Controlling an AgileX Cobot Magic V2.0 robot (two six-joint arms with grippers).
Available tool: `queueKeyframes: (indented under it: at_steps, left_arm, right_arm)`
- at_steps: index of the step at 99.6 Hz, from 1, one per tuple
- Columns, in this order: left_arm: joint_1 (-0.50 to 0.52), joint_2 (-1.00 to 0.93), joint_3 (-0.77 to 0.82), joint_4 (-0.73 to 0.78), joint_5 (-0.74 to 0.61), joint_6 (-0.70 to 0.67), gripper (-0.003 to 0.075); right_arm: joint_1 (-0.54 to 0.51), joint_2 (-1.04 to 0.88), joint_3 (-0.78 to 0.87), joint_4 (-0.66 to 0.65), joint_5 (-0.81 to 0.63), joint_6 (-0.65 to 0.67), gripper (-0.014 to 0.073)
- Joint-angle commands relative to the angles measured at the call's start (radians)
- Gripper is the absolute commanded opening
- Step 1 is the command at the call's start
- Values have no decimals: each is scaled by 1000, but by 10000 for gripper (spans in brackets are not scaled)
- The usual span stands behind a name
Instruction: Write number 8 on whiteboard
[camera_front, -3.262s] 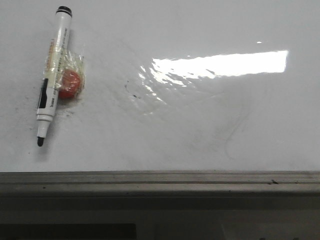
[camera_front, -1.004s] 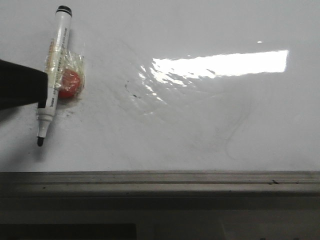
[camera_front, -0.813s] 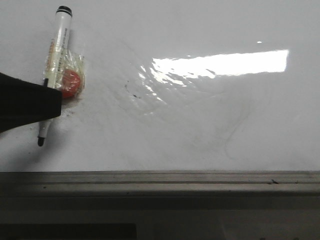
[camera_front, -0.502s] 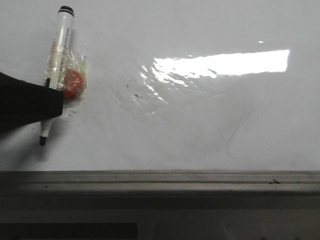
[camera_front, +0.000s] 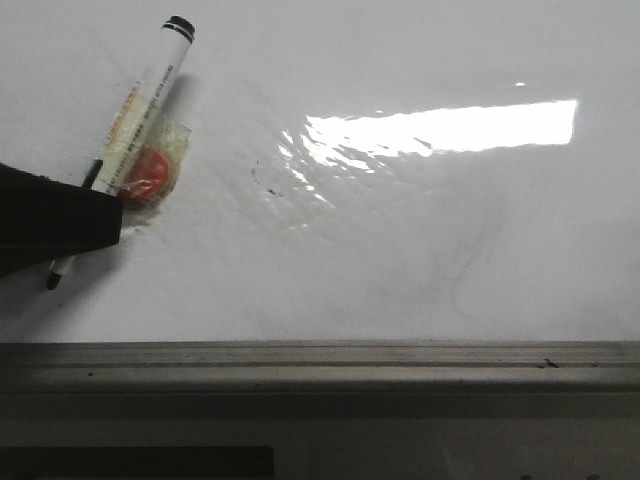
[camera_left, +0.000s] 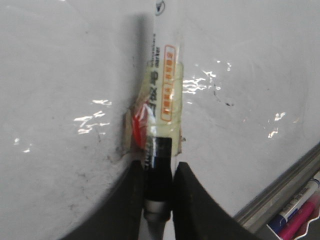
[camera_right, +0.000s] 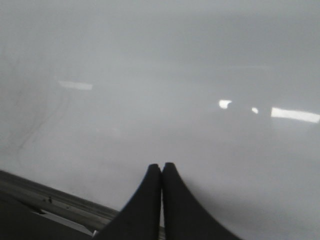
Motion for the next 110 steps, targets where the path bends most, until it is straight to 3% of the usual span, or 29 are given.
queueKeyframes:
  at_steps: [1,12,21,31,53,80,110]
  left_arm:
    - [-20,-4,-51,64,-53,-8,-20]
    - [-27,-4,-95,253,-53,-8,-20]
    - [-27,-4,-122,324,-53,-8,-20]
    - [-27,-4,-144,409,-51,-8,-20]
    - [-27,-4,-152,648,-52,-8,-20]
    - [-27,-4,-152,689,-52,-8,-20]
    - [-27,-4,-152,733,-52,-8,-20]
  right_arm:
    - [52,49,-81,0,-44,-48,-27]
    - [141,87,-151,0,-35,-99,90]
    - [215,130,-206,4,-29,-99,213]
    - [283,182,-262,4,-10,-99,291]
    - [388,310,-353,20,-16,-99,295]
    - [544,426,-385,69,-147,-99,295]
    - [610,512,-407,81,-253,-99,294]
